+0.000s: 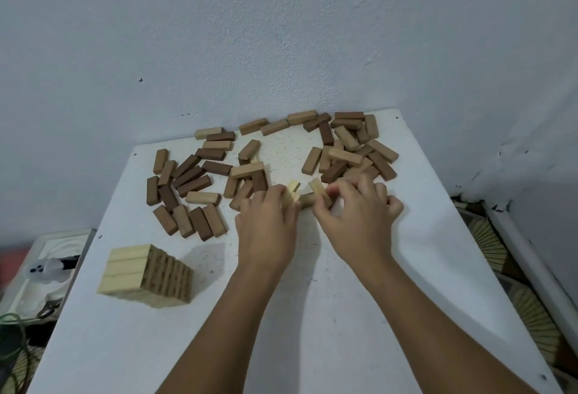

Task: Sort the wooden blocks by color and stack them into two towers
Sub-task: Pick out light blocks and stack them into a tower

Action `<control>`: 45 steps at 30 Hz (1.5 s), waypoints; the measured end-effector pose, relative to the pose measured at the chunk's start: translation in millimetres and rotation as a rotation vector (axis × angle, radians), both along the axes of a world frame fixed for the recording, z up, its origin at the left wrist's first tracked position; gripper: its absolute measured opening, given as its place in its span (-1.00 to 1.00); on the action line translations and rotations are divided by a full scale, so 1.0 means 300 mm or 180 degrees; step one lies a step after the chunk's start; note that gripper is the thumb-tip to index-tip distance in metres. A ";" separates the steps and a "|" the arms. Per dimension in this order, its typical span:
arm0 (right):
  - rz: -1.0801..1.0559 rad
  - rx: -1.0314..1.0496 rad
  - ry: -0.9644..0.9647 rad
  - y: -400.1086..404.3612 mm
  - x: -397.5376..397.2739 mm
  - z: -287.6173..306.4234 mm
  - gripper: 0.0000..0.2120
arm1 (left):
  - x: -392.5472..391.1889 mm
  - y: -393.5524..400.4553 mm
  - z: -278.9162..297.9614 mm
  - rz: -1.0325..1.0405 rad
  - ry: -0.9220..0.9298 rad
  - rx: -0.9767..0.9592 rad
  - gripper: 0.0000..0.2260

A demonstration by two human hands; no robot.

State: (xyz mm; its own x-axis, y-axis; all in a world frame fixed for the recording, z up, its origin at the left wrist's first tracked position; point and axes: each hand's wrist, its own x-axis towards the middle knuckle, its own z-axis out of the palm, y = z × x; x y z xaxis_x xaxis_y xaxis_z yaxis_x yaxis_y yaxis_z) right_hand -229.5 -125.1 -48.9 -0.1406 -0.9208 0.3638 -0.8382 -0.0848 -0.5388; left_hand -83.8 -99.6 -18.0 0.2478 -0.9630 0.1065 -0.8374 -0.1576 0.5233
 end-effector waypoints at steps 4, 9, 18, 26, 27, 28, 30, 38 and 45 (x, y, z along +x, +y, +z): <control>0.0030 0.0065 0.0050 0.082 -0.007 -0.023 -0.82 | 0.016 0.110 -0.037 -0.0149 -0.0067 -0.0054 -0.73; 0.0240 0.0574 0.0165 0.190 -0.020 -0.035 -0.80 | 0.045 0.256 -0.065 -0.0178 -0.0185 0.0075 -0.73; 0.0474 0.0766 0.0204 0.305 -0.005 -0.067 -0.66 | 0.090 0.385 -0.131 -0.0018 0.0592 -0.0213 -0.77; 0.1119 0.0739 0.0262 0.324 -0.023 -0.054 -0.57 | 0.091 0.391 -0.127 0.0010 0.0797 -0.0422 -0.70; 0.1218 0.0776 0.0292 0.325 -0.024 -0.051 -0.48 | 0.093 0.390 -0.133 0.0006 0.0775 -0.0418 -0.68; 0.1295 0.0790 0.0305 0.325 -0.025 -0.049 -0.42 | 0.097 0.389 -0.137 0.0010 0.0765 -0.0424 -0.66; 0.1417 0.0813 0.0314 0.323 -0.031 -0.048 -0.37 | 0.102 0.386 -0.140 0.0024 0.0828 -0.0433 -0.66; 0.1605 0.0799 0.0228 0.310 -0.040 -0.064 -0.50 | 0.112 0.373 -0.151 -0.0189 0.0783 -0.0295 -0.60; 0.1647 0.0785 0.0324 0.316 -0.037 -0.050 -0.41 | 0.163 0.381 -0.125 -0.0449 0.1142 -0.0003 -0.65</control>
State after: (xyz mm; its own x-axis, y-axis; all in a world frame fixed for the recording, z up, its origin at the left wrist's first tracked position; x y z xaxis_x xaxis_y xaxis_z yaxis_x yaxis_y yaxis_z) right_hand -240.7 -30.3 -64.0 0.3746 -0.9197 0.1178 -0.7698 -0.3793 -0.5133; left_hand -34.9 14.6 -55.6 0.1345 -0.9902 0.0379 -0.6145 -0.0534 0.7871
